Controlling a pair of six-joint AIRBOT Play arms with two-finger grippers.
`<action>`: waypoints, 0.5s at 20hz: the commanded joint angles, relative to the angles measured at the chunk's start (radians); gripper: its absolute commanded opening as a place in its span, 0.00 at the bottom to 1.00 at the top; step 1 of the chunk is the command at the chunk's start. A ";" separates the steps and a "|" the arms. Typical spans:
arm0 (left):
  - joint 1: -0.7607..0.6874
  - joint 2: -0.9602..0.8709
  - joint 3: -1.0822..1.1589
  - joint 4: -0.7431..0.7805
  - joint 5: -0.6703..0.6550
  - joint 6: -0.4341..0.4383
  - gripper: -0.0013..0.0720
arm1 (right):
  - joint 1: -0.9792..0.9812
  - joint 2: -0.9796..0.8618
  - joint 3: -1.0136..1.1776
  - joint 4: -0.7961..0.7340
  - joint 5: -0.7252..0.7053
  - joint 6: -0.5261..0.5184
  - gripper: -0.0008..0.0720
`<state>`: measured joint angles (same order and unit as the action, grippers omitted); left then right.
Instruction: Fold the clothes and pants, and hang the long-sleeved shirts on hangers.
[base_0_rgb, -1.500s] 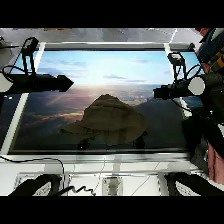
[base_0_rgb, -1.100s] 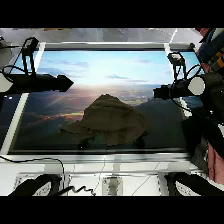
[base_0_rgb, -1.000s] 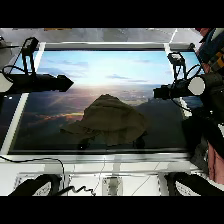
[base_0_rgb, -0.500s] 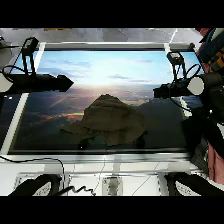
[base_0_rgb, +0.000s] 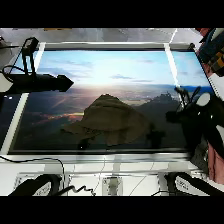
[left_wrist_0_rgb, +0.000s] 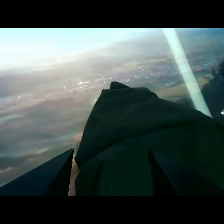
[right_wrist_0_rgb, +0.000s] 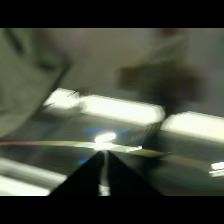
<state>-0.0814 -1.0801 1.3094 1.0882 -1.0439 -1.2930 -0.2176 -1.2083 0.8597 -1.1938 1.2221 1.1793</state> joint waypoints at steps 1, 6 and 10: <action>0.001 0.000 0.001 0.000 0.000 0.000 0.76 | -0.049 -0.004 -0.253 0.377 -0.095 -0.032 0.41; 0.000 -0.013 0.001 0.000 0.000 0.000 0.76 | 0.121 -0.004 -0.449 0.552 -0.196 0.010 0.54; 0.000 -0.024 0.001 0.000 0.000 -0.001 0.76 | 0.304 -0.004 -0.470 0.648 -0.385 0.100 0.54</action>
<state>-0.0814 -1.0977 1.3094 1.0878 -1.0439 -1.2934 -0.0250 -1.2118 0.4278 -0.6418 0.9859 1.2179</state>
